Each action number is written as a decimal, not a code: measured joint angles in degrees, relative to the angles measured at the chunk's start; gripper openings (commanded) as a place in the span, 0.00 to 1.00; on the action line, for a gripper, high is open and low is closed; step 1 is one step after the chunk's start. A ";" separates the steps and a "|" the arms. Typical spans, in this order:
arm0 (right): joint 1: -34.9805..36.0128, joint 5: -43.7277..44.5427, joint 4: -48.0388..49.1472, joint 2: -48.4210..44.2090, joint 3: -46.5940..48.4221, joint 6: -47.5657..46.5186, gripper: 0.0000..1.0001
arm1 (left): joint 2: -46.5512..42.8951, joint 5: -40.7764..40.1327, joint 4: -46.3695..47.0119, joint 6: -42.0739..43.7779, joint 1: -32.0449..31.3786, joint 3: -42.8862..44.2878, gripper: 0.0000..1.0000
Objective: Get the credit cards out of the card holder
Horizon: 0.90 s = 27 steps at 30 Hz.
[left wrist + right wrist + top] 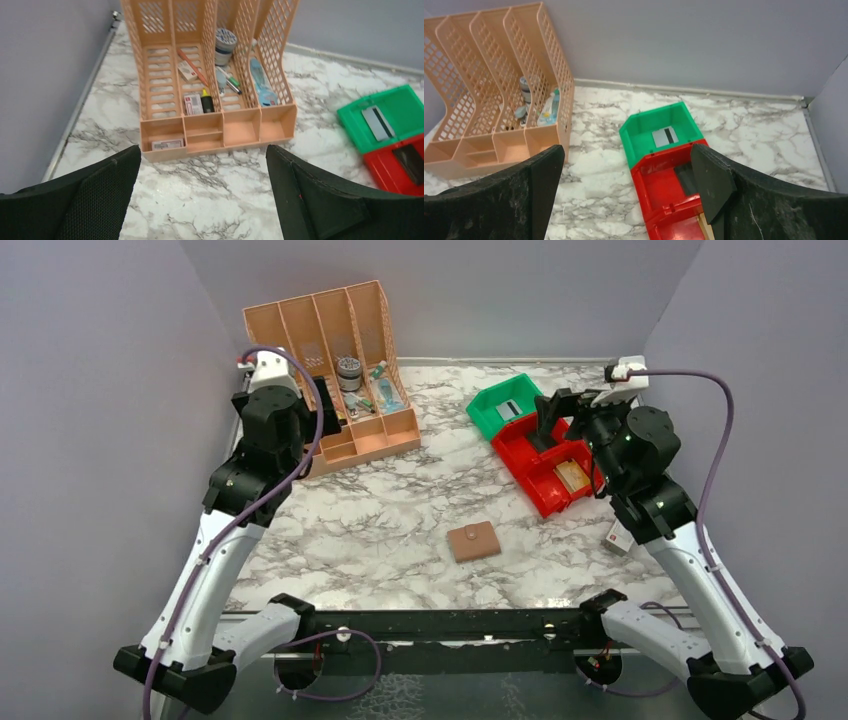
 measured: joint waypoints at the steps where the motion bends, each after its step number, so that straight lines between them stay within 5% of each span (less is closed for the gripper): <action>1: -0.92 -1.18 0.02 -0.02 -1.33 0.76 1.00 | 0.00 1.27 0.33 -0.02 -0.28 -1.42 0.99; 13: -8.74 -18.88 -0.66 0.04 -18.38 11.50 1.00 | 7.30 16.94 7.50 -1.68 -9.84 -15.52 0.99; 27: -11.39 -35.30 -3.76 12.28 -26.12 18.43 0.96 | 39.08 29.62 21.35 -4.59 -22.51 -10.23 0.96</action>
